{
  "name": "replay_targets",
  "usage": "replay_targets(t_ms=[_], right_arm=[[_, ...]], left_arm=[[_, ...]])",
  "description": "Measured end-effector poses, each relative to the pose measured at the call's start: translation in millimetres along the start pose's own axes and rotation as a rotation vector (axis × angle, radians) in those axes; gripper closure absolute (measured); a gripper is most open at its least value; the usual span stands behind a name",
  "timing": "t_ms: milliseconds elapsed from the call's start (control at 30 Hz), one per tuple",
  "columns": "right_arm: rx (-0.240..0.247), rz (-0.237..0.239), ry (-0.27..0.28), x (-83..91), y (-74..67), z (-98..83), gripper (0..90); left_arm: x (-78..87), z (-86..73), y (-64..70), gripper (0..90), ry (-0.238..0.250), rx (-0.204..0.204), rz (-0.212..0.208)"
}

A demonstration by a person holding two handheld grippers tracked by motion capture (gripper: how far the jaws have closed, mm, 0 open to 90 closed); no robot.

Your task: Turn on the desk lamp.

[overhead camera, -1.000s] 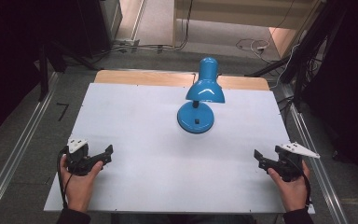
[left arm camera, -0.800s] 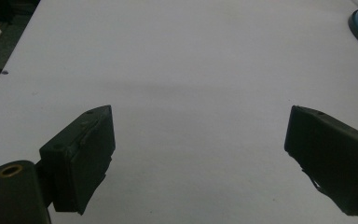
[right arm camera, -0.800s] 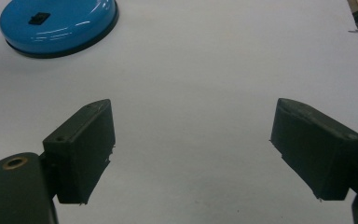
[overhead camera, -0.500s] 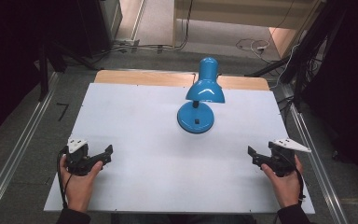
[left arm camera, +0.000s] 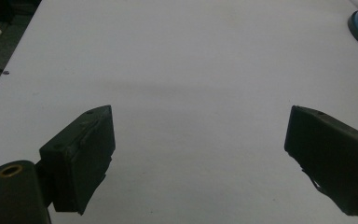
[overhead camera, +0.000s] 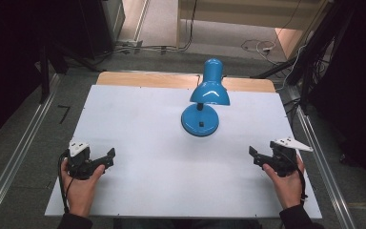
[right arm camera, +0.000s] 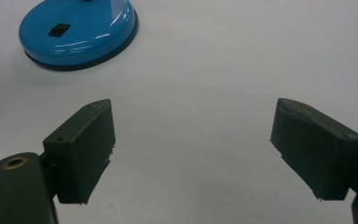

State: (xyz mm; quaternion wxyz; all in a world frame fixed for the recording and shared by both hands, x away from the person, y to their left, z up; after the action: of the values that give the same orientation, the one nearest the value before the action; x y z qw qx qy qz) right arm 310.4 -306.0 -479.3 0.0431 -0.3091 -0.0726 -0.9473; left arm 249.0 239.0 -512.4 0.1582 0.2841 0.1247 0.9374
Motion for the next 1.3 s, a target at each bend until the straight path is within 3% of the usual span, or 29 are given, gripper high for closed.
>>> replay_targets(t_ms=[667, 1300], right_arm=[[0.032, 0.040, 0.015, -9.7, -25.0, 17.0, 12.5], [0.049, 0.062, 0.019, -15.7, -39.6, 25.6, 12.6]], left_arm=[[0.1, 0.0, 0.0, 8.8, 0.000, -0.001, 0.000], [0.2, 0.0, 0.0, 8.8, 0.002, -0.002, -0.003]])
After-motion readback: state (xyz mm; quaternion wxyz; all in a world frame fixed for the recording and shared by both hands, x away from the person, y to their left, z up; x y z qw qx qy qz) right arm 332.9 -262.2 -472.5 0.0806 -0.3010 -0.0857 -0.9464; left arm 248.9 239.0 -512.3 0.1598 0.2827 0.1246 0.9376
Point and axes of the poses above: each handheld gripper's, and its own axes: x roughly backward along the jaws, z roughly out of its top, y roughly to its right, the point moved 2 cm from there along -x, roughly forward along the jaws, and after that the axes turned 15 degrees about -z, right-handed, at the moved point
